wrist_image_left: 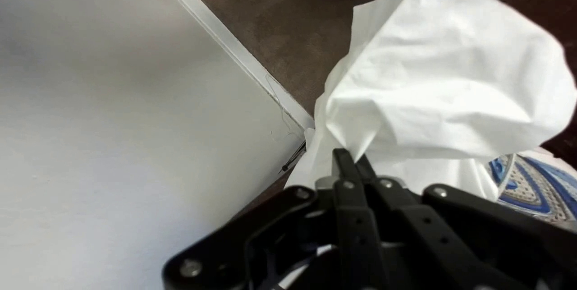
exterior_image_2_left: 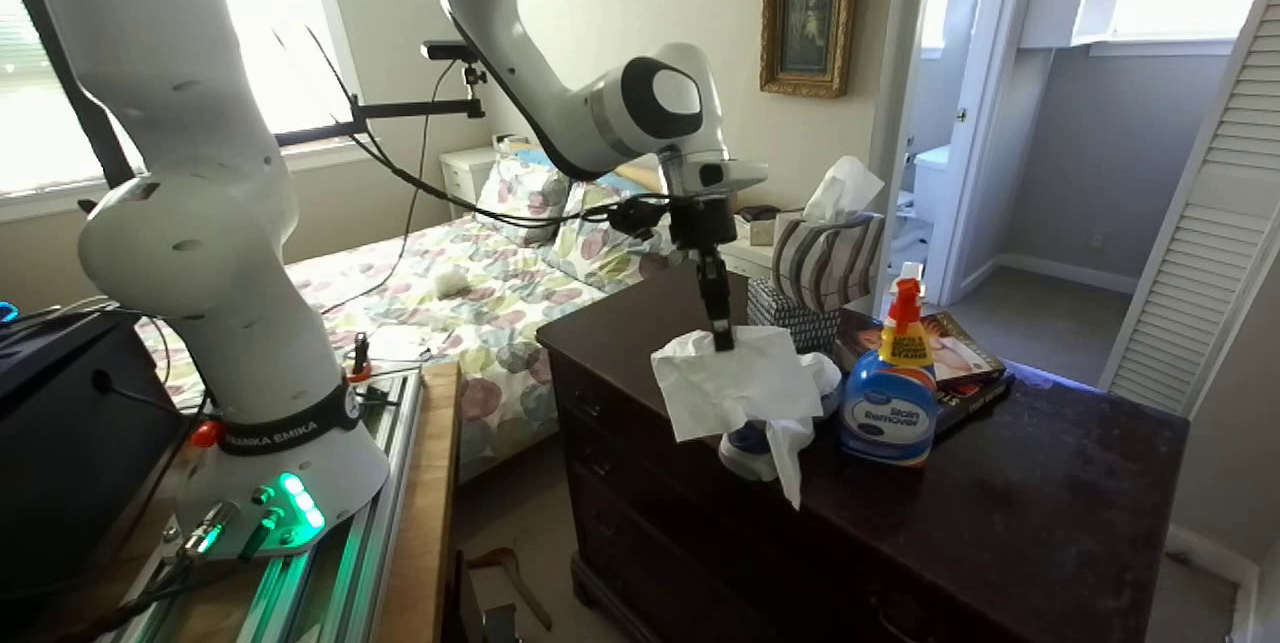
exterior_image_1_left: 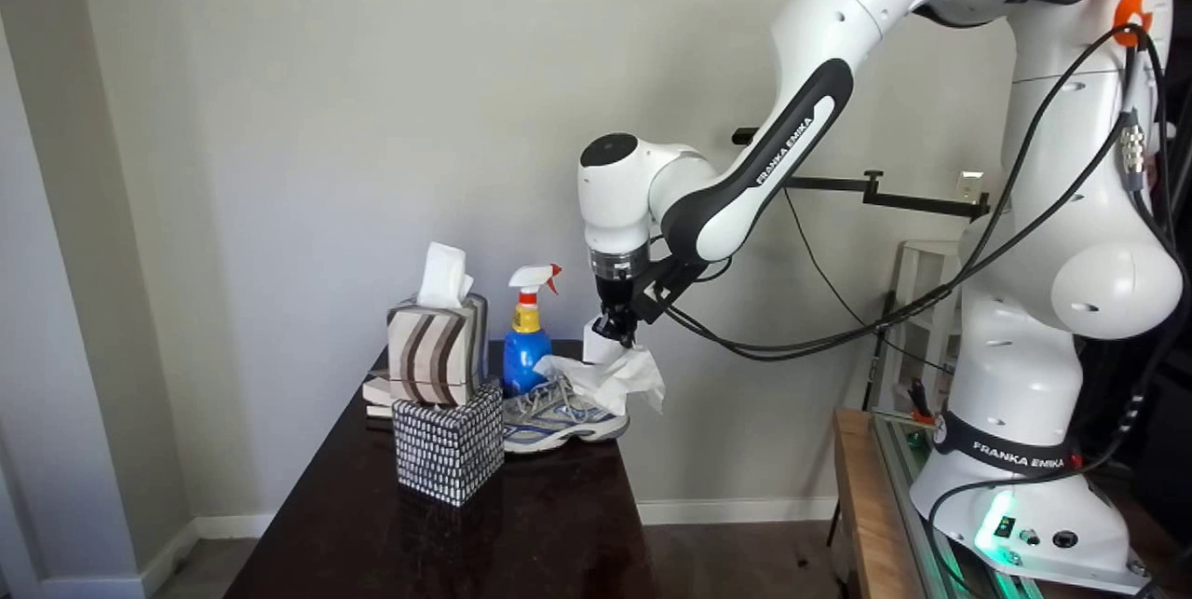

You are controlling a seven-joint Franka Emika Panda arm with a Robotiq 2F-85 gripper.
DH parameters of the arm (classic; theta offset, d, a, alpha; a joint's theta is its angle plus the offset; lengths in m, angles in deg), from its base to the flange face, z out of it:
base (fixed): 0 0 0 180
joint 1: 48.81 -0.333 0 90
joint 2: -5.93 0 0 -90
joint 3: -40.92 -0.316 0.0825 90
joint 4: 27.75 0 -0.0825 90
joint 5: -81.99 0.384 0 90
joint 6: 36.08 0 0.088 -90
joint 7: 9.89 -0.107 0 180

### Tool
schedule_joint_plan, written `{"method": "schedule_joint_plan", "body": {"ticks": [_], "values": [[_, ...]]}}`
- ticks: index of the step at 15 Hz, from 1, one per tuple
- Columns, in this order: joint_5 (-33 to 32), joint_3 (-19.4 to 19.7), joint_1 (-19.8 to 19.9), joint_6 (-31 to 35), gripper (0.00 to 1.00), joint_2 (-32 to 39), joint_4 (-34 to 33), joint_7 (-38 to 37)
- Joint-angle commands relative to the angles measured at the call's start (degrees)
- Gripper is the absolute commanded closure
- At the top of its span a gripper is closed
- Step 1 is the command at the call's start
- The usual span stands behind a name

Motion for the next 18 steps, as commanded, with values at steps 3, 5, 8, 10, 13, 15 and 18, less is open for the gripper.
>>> {"method": "schedule_joint_plan", "body": {"ticks": [3, 5, 8, 10, 13, 15, 18], "values": [[-4.28, 0.57, 0.36, 4.46, 1.00, 3.14, -0.86, -5.33], [-4.63, 0.86, 0.29, 5.55, 1.00, 4.78, -1.47, -6.03], [-4.82, 1.61, 0.26, 7.45, 1.00, 6.98, -2.36, -5.48], [-5.32, 2.35, 0.19, 9.00, 1.00, 7.99, -2.88, -4.96], [-4.23, 2.76, 0.18, 10.33, 1.00, 7.35, -2.31, -2.12], [-1.84, 2.16, 0.24, 9.25, 1.00, 4.88, -0.80, 1.66], [-2.53, 1.86, -0.41, 6.51, 1.00, 0.90, 0.97, 3.41]]}}
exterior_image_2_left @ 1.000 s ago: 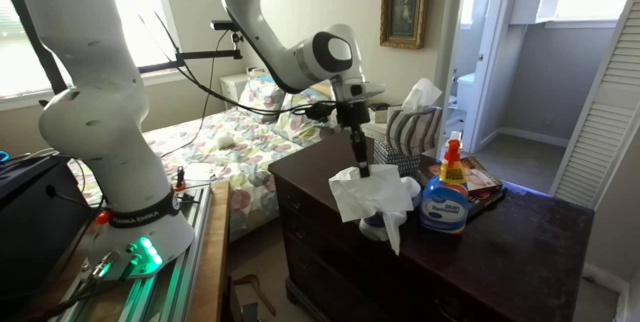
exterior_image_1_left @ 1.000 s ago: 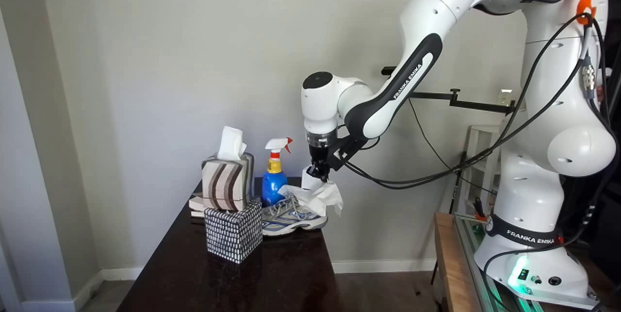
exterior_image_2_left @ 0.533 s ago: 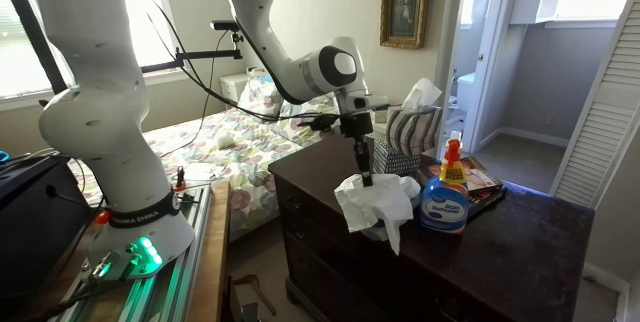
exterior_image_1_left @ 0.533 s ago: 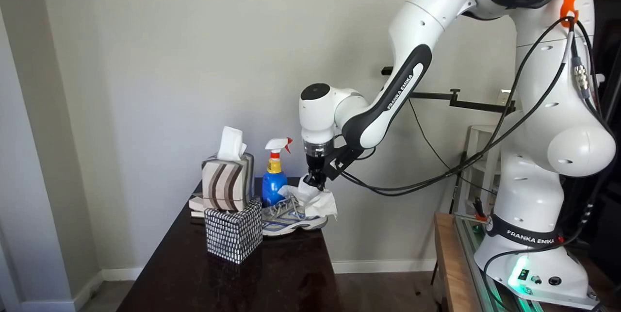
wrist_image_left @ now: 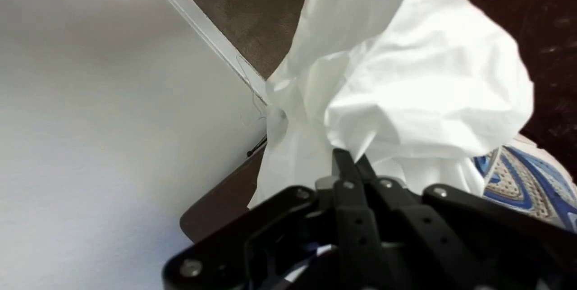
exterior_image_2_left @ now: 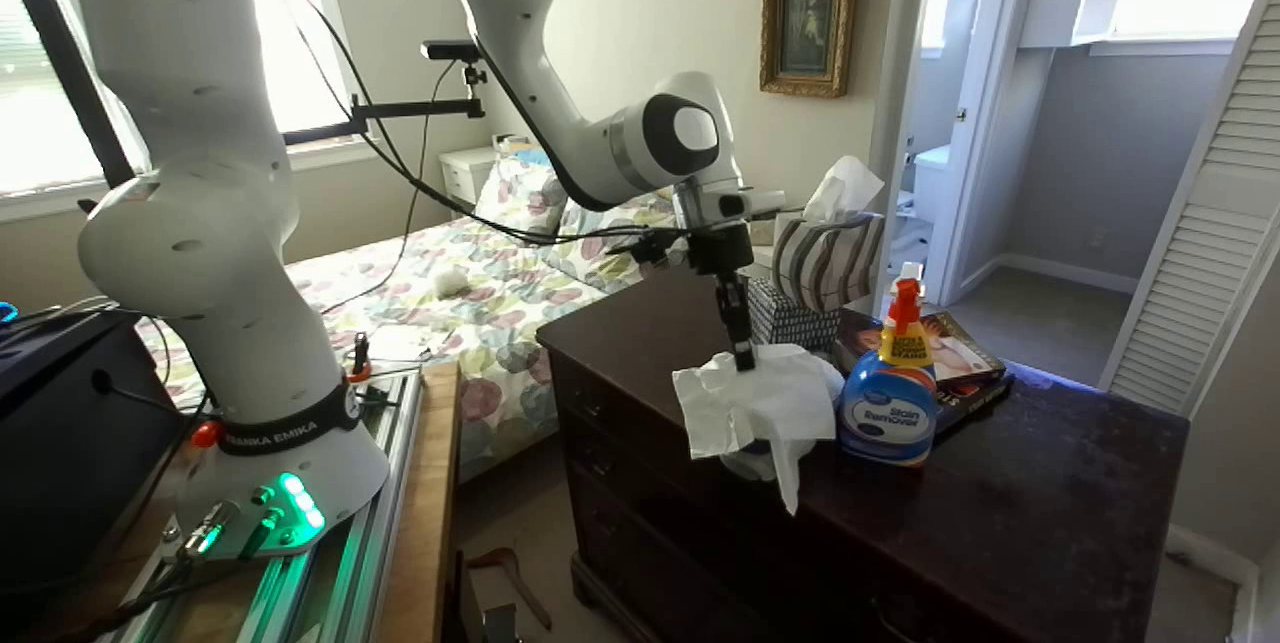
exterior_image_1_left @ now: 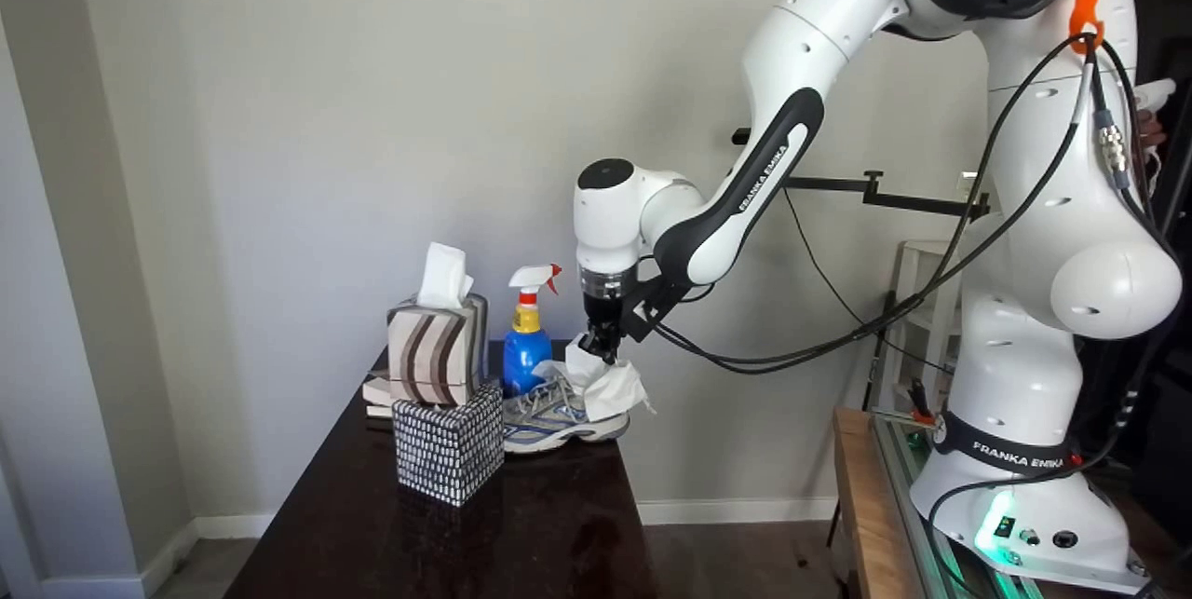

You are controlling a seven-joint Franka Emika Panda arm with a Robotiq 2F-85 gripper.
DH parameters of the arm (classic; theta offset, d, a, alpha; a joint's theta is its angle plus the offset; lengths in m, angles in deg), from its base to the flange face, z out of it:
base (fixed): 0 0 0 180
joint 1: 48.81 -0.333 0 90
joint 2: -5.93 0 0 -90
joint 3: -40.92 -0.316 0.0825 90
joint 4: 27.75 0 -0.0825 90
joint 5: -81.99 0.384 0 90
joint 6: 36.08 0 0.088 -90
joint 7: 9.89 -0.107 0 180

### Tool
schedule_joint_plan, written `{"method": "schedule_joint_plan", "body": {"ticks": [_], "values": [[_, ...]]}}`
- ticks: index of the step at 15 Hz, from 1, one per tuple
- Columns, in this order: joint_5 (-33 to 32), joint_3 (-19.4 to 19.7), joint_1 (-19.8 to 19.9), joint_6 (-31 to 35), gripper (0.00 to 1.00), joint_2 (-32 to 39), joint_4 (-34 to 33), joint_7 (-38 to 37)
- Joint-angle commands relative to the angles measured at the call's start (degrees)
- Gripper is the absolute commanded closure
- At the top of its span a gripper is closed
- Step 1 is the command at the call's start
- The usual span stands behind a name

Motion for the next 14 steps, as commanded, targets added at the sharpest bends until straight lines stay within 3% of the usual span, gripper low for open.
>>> {"method": "schedule_joint_plan", "body": {"ticks": [1, 6, 14], "values": [[0.01, -0.52, -0.65, -3.35, 1.00, -6.20, 3.03, 2.58], [-1.59, -1.63, -0.14, -4.99, 1.00, -9.26, 2.85, 1.73], [-5.50, -1.50, 0.42, -1.33, 1.00, -5.07, 0.88, -0.51]]}}
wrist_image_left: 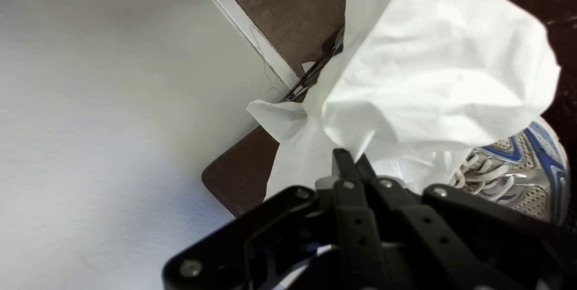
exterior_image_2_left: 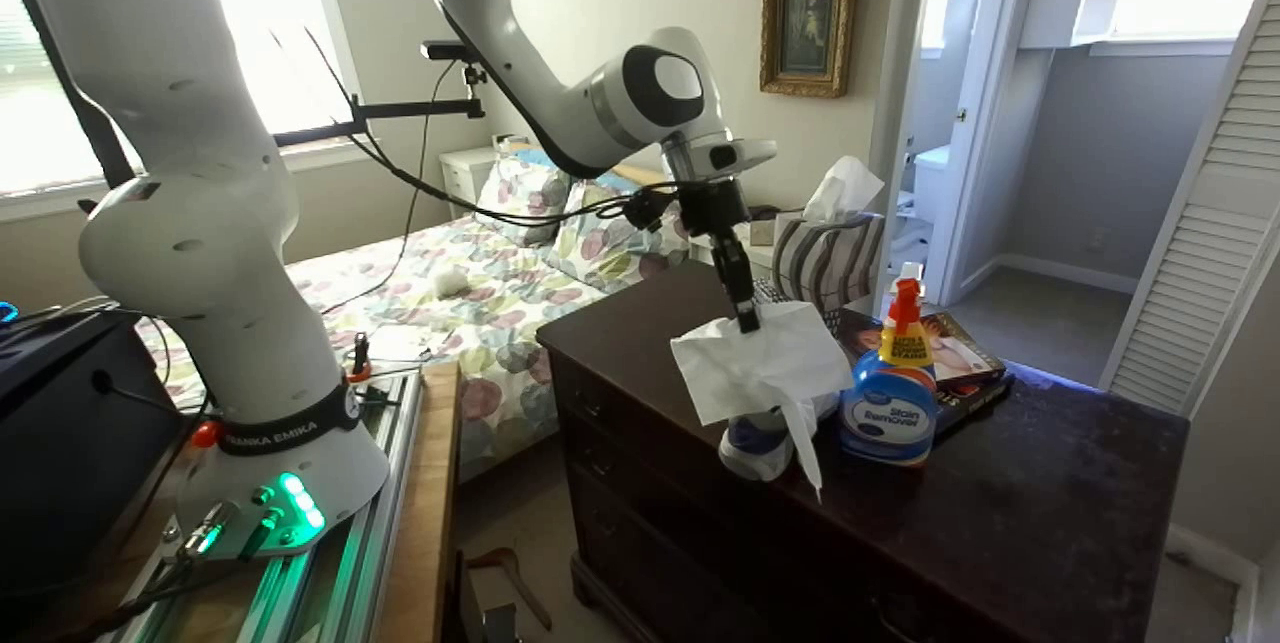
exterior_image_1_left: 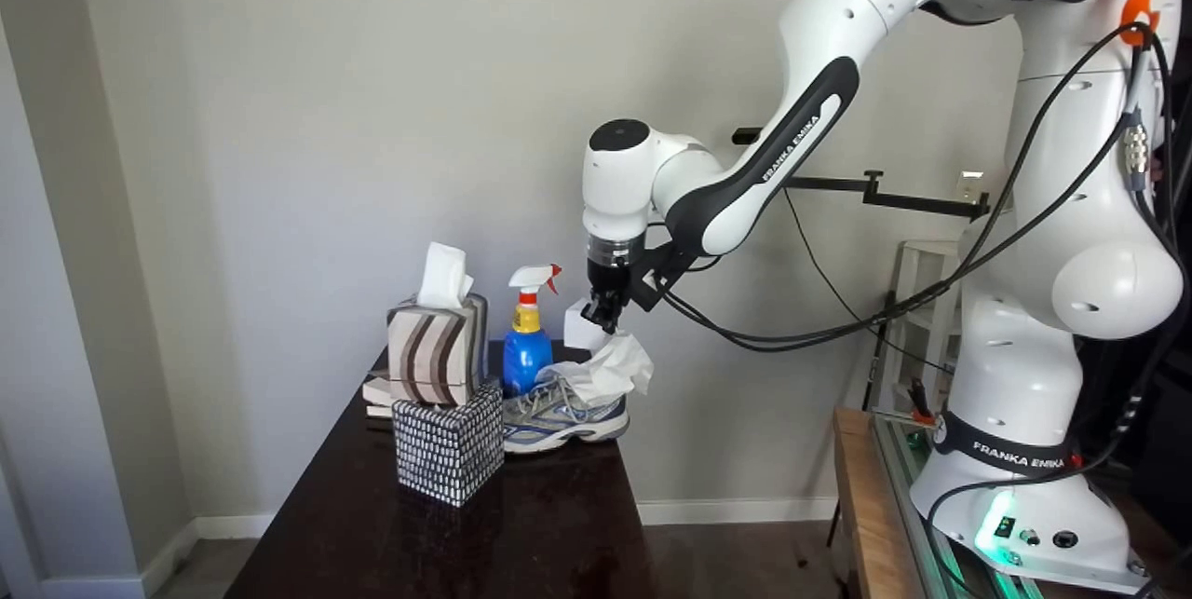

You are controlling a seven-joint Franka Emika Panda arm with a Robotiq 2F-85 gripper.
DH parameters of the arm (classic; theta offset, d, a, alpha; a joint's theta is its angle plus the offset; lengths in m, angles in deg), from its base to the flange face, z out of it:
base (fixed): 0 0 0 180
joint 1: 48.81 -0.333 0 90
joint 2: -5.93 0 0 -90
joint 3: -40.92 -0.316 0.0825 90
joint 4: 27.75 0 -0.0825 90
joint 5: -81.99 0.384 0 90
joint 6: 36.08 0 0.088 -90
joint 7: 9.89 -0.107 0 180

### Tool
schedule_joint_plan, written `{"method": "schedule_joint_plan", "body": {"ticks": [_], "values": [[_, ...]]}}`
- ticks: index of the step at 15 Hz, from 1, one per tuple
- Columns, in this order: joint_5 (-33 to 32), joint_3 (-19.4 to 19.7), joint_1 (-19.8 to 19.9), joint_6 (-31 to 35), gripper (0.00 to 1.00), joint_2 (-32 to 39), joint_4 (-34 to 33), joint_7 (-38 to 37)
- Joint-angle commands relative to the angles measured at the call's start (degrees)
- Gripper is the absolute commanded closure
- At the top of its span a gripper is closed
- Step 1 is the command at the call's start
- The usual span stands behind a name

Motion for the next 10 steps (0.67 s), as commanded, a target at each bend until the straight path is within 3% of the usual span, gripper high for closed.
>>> {"method": "schedule_joint_plan", "body": {"ticks": [1, 6, 10], "values": [[-3.81, -0.29, 0.70, 2.71, 1.00, 3.02, -1.01, -1.83], [-5.80, 0.41, 0.30, 6.97, 1.00, 7.51, -1.90, -2.33], [-11.17, 2.29, 0.18, 11.28, 1.00, 10.94, -2.94, -5.74]]}}
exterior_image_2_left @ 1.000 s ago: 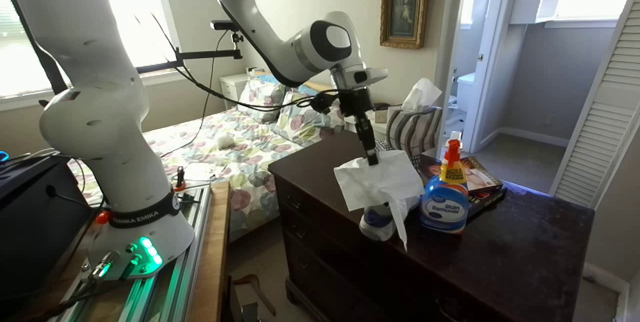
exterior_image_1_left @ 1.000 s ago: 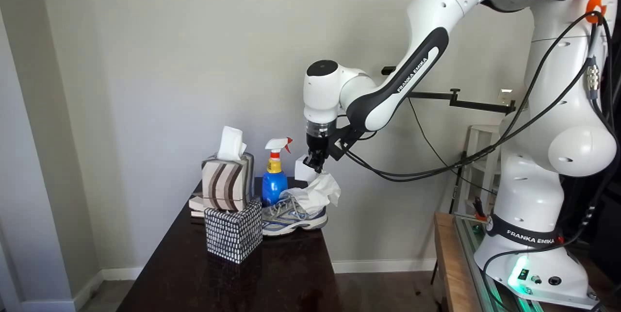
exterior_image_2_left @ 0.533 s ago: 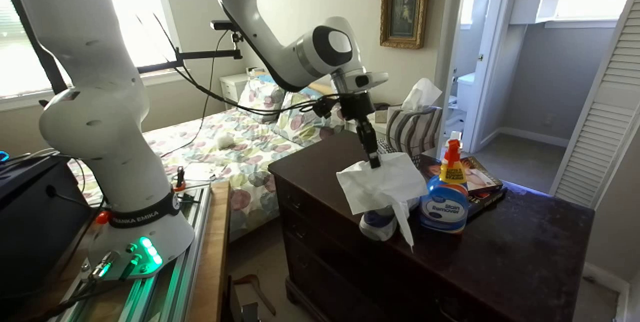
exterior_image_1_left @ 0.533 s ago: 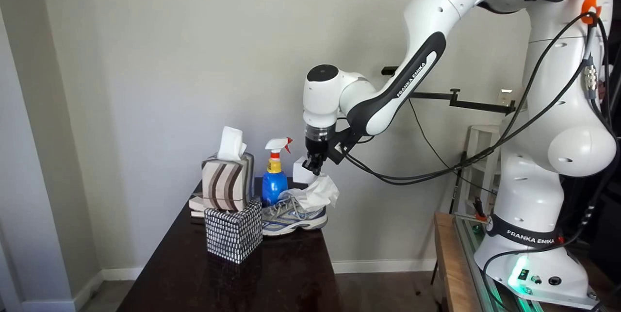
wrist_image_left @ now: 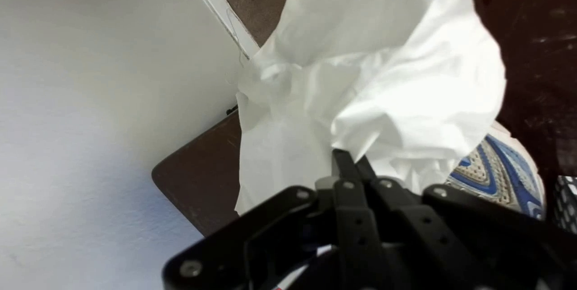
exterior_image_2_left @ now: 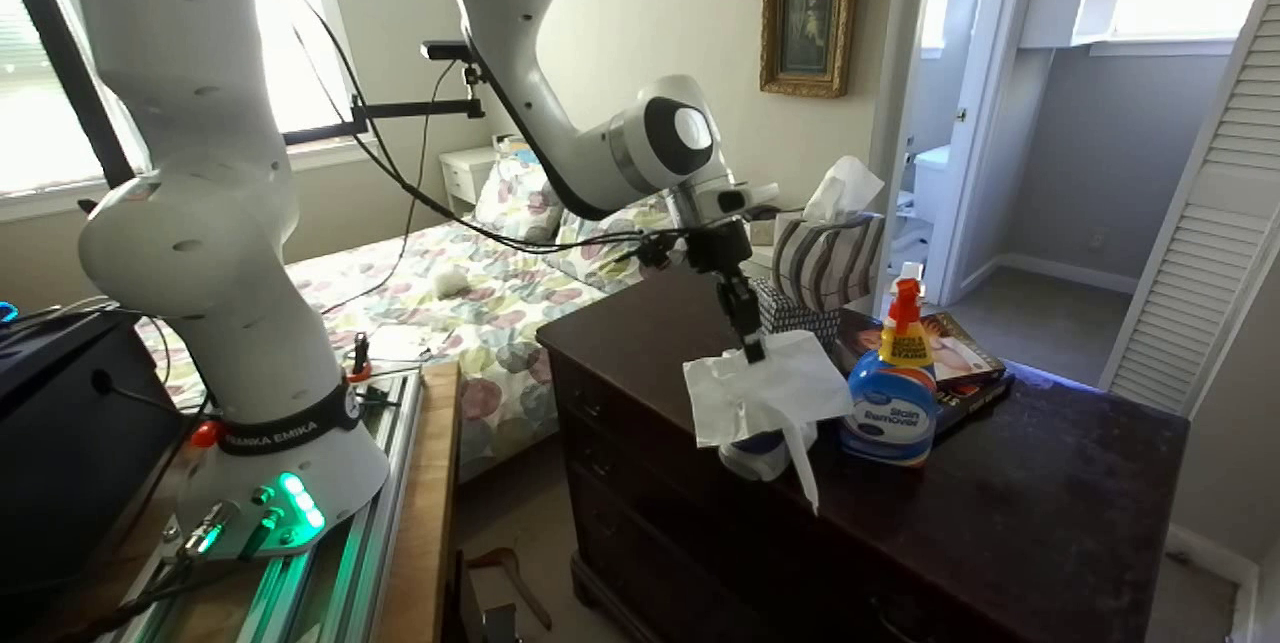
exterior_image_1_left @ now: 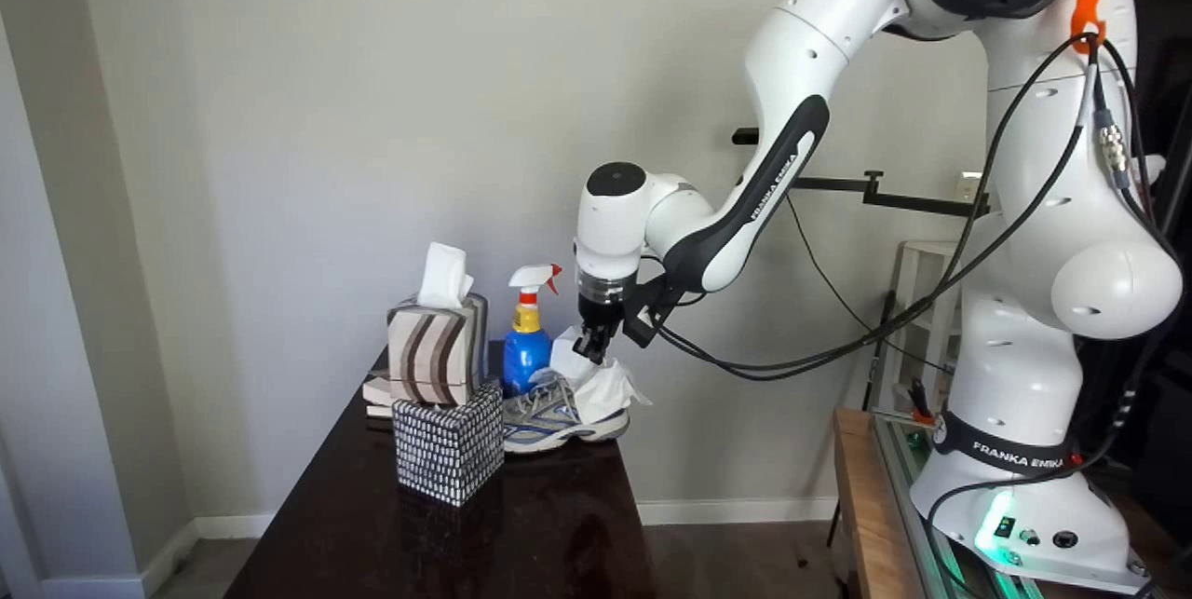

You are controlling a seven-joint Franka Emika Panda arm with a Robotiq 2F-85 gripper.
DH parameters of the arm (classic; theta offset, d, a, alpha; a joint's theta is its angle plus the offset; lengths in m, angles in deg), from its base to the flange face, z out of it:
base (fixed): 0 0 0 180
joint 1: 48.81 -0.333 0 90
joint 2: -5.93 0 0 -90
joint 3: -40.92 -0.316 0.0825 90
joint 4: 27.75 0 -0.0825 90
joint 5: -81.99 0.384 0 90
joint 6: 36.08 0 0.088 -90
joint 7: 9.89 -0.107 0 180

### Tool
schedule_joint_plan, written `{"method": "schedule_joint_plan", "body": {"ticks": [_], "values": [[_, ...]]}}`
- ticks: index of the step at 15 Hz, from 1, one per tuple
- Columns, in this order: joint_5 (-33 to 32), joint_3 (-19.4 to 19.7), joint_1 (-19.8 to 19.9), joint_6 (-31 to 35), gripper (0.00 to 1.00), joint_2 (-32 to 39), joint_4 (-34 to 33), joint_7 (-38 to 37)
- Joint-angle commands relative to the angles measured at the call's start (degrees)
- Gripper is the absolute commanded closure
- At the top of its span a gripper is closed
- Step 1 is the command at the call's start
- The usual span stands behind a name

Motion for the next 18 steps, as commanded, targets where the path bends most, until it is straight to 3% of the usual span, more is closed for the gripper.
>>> {"method": "schedule_joint_plan", "body": {"ticks": [1, 8, 18], "values": [[-5.10, 1.66, 0.05, 3.85, 1.00, 3.86, -2.12, -3.84], [-5.79, 2.79, -0.14, 8.64, 1.00, 8.34, -4.00, -3.86], [-4.31, 2.52, 0.18, 9.92, 1.00, 12.72, -5.77, -2.47]]}}
